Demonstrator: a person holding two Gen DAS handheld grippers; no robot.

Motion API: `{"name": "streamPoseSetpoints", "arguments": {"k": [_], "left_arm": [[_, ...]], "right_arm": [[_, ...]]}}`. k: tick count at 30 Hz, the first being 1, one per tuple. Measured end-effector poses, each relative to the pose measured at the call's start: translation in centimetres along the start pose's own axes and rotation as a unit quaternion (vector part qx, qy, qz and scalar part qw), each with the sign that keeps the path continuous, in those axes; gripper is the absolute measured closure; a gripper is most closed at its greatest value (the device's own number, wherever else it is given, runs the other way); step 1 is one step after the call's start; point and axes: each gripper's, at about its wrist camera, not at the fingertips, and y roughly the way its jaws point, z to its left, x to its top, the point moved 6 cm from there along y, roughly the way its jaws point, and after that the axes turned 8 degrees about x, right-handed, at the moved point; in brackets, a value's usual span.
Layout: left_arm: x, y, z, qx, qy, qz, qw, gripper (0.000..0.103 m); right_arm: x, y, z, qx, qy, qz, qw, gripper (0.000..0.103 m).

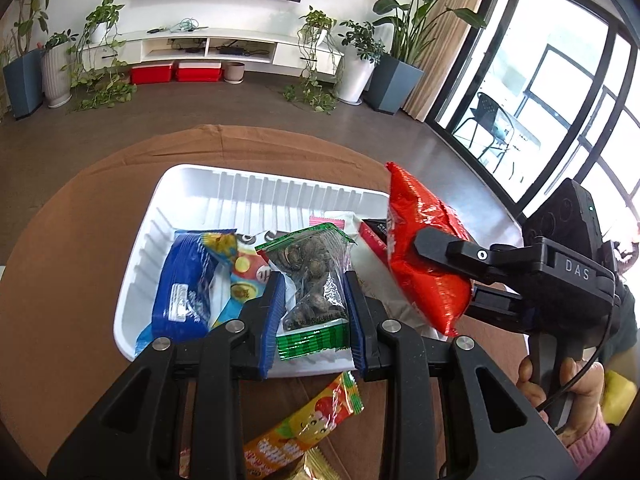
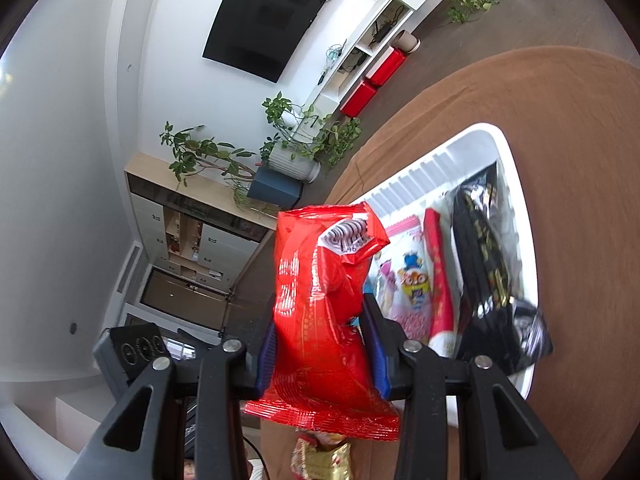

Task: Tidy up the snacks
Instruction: 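Lift both bags and carry them over the white tray, then drop both bags into the tray and open both tools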

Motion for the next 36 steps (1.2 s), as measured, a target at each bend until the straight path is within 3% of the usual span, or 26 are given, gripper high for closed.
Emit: {"name": "streamPoseSetpoints", "arguments": {"k": [13, 22, 29, 31, 36], "left_arm": [[1.0, 3.6, -1.5, 0.019, 0.032, 0.011, 0.9993, 0.076], [0.7, 5.3, -2.2, 0.036, 0.054, 0.011, 0.9978, 0.072], [0.7, 5.4, -2.3, 0.044, 0.063, 0.001, 0.997, 0.071], [0.8, 5.3, -2.3, 0.046, 0.064, -0.003, 0.9969, 0.064], [1.0, 4.2, -2.2, 0.046, 0.064, -0.016, 0.9968, 0.063]], "right_arm": [[1.9, 2.0, -0.4, -0.058, -0.047, 0.007, 0.997, 0.061], [2.8, 2.1, -0.7, -0.097, -0.08, 0.0, 0.992, 0.055], [3.3, 1.6, -0.9, -0.103, -0.083, -0.008, 0.991, 0.042], [3.4, 1.8, -0.6, -0.105, -0.088, -0.01, 0.991, 0.041], [3.3, 1.4, -0.1, -0.103, -0.099, -0.014, 0.99, 0.04]]}}
